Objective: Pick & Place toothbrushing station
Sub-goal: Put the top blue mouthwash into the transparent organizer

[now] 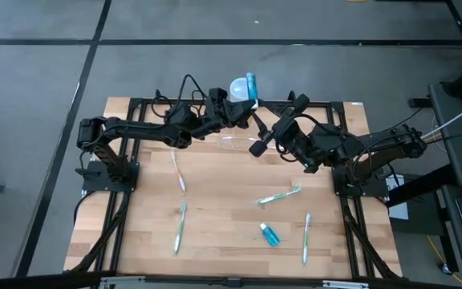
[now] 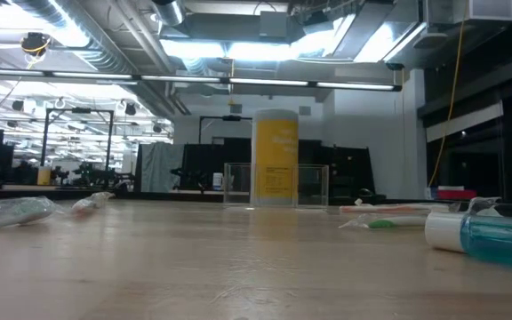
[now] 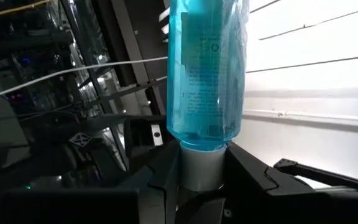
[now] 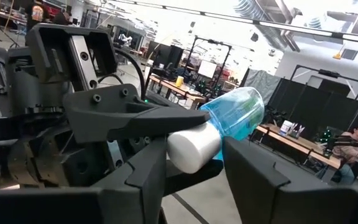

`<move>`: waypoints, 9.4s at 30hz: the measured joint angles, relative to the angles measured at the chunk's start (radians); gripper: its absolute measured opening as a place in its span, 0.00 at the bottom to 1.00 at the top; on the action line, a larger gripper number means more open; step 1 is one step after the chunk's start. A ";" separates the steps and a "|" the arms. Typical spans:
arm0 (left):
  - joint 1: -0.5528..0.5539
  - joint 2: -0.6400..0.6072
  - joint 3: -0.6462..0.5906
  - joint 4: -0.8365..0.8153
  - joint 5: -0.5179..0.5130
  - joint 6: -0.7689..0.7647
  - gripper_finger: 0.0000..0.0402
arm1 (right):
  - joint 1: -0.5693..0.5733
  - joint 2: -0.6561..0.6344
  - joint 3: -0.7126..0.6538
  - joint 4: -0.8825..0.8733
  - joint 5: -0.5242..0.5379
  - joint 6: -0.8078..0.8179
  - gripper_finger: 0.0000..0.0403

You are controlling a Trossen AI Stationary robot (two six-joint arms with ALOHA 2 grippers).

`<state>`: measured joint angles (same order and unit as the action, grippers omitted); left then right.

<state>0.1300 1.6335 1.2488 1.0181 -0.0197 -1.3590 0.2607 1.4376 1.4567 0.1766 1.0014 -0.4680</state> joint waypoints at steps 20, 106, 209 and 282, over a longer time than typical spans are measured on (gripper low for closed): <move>0.002 -0.001 0.000 -0.004 -0.024 -0.092 0.23 | 0.035 0.002 0.000 0.001 0.069 0.012 0.45; -0.041 -0.080 0.279 -0.560 -0.236 -0.042 0.23 | -0.004 0.078 0.121 0.172 0.060 -0.430 0.45; -0.031 -0.151 0.279 -1.159 1.032 0.570 0.23 | 0.273 0.082 0.121 0.140 0.224 -0.005 0.53; 0.030 -0.122 0.280 -0.906 0.888 0.429 0.23 | 0.197 0.123 0.120 0.329 0.148 -0.048 0.53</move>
<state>0.1600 1.5117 1.5288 0.1117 0.8678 -0.9295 0.4578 1.5604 1.5764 0.5054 1.1490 -0.5163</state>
